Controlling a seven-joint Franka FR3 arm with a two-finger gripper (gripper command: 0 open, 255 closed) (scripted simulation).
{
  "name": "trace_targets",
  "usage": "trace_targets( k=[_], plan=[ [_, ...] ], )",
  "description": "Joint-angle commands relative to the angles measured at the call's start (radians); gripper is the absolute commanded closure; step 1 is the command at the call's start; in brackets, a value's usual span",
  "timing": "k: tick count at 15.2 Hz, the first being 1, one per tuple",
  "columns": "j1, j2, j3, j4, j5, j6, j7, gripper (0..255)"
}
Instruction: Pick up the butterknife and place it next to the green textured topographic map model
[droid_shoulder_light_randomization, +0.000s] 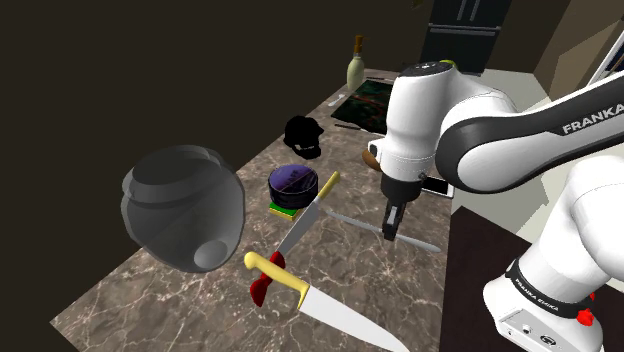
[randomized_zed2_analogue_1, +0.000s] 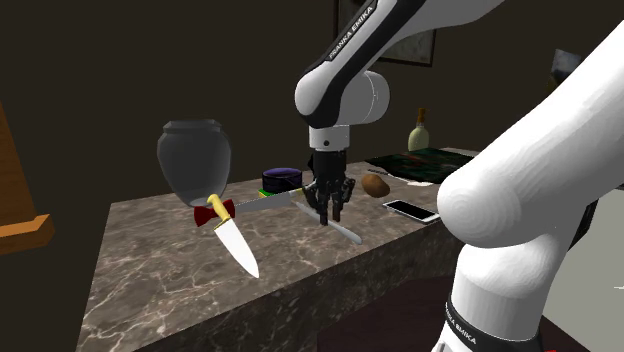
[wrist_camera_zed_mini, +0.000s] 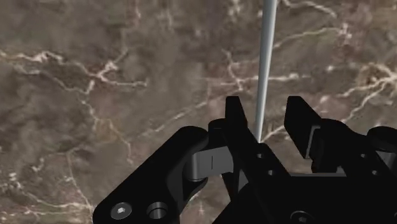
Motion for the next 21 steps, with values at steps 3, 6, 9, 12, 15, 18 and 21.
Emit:
trace_targets(
  k=[3, 6, 9, 12, 15, 18, 21],
  plan=[
    [0.000, 0.000, 0.000, 0.000, 0.000, 0.000, 0.000, 255],
    [0.000, 0.000, 0.000, 0.000, 0.000, 0.000, 0.000, 255],
    [0.000, -0.011, -0.002, 0.007, -0.001, -0.018, 0.000, 255],
    [0.000, -0.040, -0.010, 0.031, -0.005, -0.071, 0.000, 255],
    [0.000, -0.066, -0.017, 0.057, -0.010, -0.122, 0.000, 255],
    [-0.001, -0.088, -0.024, 0.084, -0.015, -0.172, 0.001, 255],
    [-0.002, -0.107, -0.031, 0.114, -0.020, -0.220, 0.001, 255]
  ],
)
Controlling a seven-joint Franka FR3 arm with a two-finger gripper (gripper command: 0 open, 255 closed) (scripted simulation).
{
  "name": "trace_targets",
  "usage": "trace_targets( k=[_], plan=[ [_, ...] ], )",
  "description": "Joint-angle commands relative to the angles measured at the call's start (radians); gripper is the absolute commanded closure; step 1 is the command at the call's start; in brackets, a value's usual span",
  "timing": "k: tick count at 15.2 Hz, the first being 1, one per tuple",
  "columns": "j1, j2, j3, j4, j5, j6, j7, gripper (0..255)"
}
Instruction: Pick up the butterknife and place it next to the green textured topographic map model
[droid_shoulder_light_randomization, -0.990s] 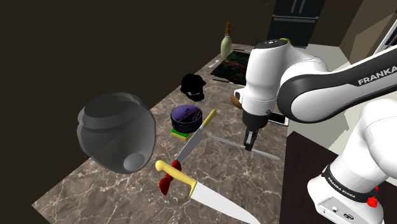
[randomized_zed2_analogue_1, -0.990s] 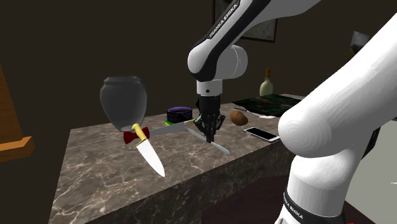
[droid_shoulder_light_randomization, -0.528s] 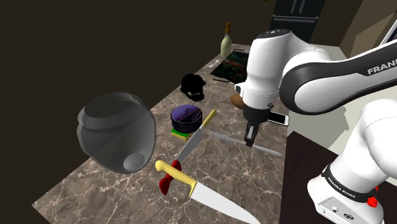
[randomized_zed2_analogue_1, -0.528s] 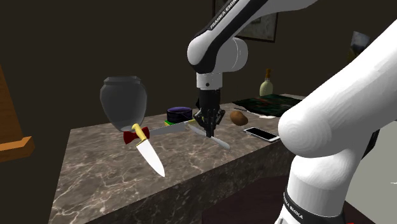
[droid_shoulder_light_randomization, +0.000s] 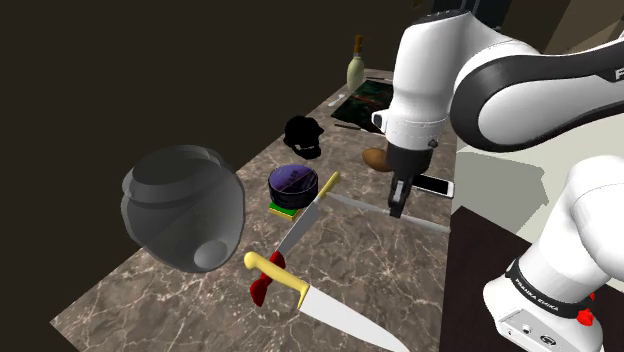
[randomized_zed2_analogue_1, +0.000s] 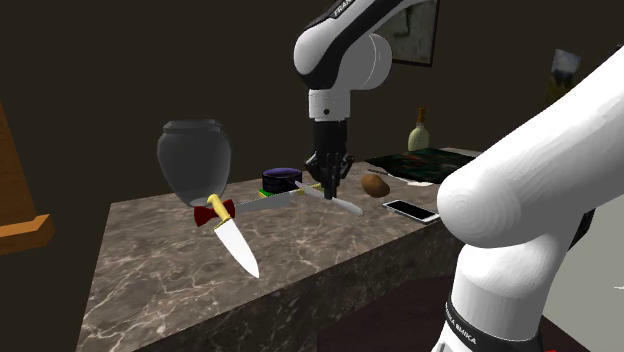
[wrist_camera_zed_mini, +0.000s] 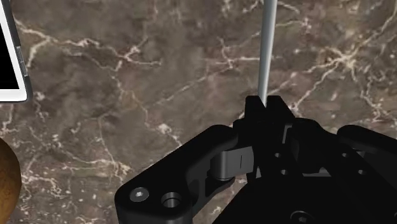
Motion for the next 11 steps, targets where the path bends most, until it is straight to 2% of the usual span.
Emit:
trace_targets(
  k=[1, 11],
  plan=[
    [0.000, -0.018, -0.005, 0.018, -0.002, -0.036, 0.001, 255],
    [-0.005, -0.054, -0.025, 0.130, -0.018, -0.184, 0.003, 255]
  ],
)
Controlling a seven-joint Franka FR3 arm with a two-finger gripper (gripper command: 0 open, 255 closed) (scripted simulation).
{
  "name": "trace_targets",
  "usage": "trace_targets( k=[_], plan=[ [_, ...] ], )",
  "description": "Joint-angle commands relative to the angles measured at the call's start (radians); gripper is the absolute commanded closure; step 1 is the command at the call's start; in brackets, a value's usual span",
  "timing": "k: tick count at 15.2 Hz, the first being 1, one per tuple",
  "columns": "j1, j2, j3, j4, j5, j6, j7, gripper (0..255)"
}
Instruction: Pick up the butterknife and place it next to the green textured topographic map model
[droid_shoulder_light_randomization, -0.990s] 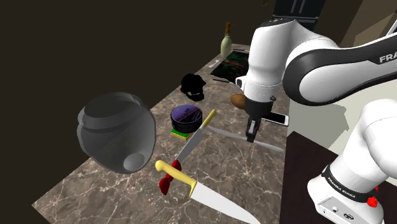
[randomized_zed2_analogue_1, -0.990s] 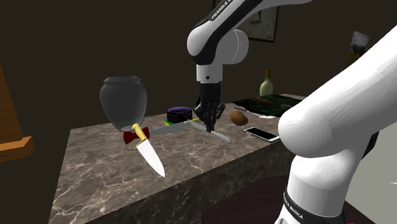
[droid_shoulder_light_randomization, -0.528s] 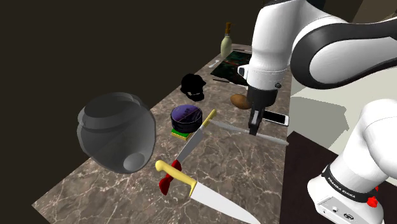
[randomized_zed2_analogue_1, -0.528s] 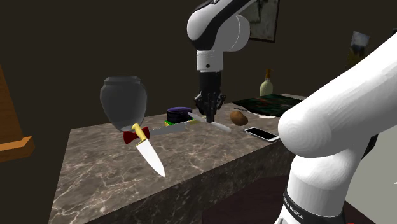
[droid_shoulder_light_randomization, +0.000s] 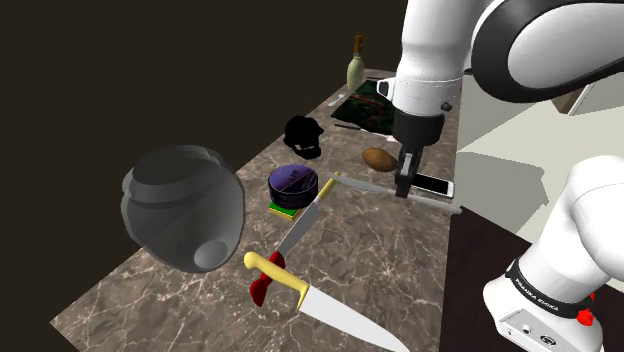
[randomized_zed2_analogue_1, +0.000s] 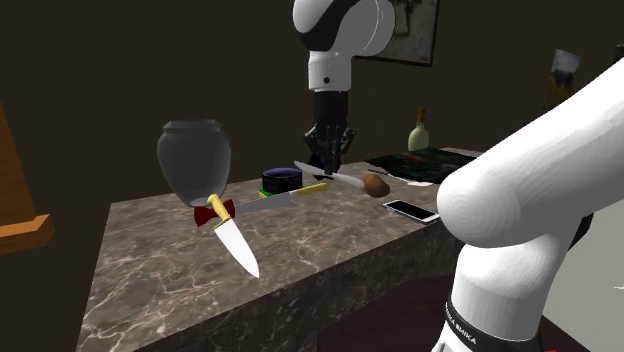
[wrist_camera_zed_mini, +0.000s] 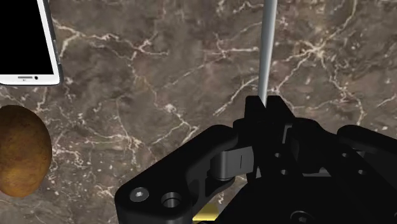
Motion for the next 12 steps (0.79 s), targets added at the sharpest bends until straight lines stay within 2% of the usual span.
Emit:
trace_targets(
  k=[1, 2, 12],
  plan=[
    [-0.002, -0.007, -0.006, 0.023, -0.004, -0.030, -0.002, 255],
    [-0.002, -0.009, -0.007, 0.034, -0.006, -0.043, -0.001, 255],
    [-0.128, 0.118, -0.198, 0.107, -0.149, 0.001, -0.232, 255]
  ],
)
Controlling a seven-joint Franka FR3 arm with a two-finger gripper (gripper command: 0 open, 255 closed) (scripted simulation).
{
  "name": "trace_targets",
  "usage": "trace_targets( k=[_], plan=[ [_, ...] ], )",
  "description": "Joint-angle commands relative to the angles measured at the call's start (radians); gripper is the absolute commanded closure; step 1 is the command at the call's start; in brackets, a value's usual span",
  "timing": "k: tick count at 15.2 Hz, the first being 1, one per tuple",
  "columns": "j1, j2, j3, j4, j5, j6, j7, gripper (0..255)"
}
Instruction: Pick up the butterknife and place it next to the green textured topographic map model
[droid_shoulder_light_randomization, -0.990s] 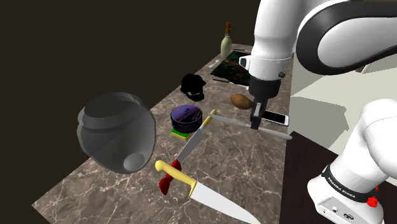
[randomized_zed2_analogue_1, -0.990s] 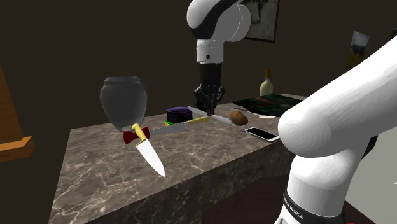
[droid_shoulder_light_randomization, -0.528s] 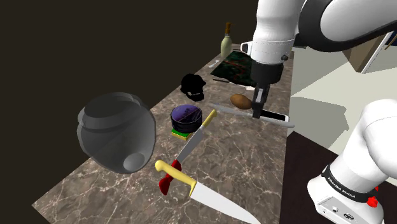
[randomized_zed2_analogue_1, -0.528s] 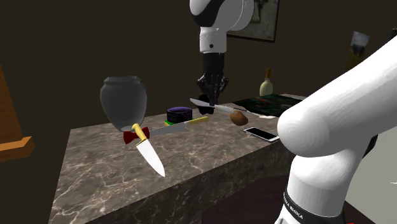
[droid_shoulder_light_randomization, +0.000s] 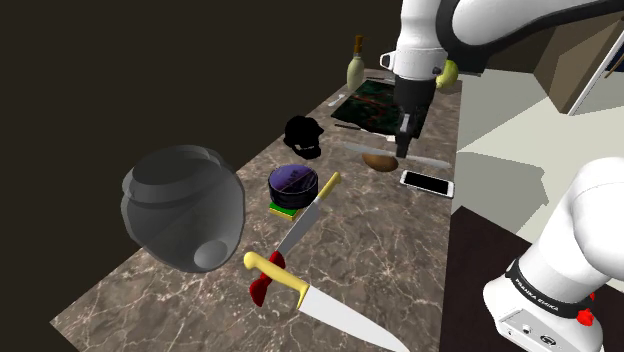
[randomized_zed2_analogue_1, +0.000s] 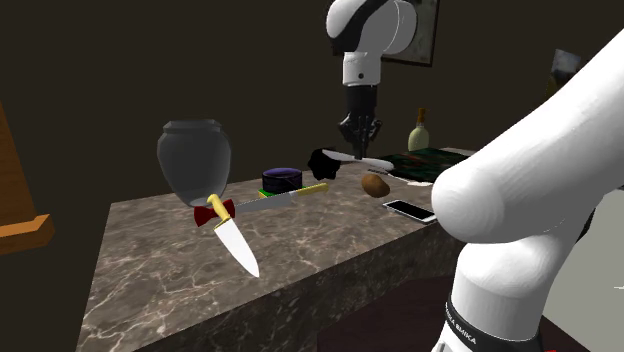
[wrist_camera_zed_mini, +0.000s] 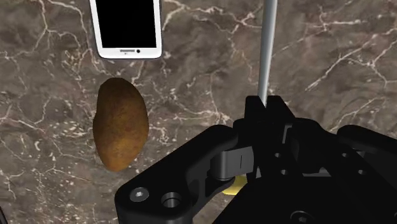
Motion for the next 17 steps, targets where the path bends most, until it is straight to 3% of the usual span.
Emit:
trace_targets(
  k=[1, 9, 17],
  plan=[
    [-0.023, 0.044, -0.036, 0.030, -0.025, 0.013, -0.045, 255],
    [-0.095, 0.223, -0.166, 0.181, -0.087, 0.046, -0.216, 255],
    [-0.149, 0.443, -0.277, 0.401, -0.087, 0.052, -0.386, 255]
  ],
)
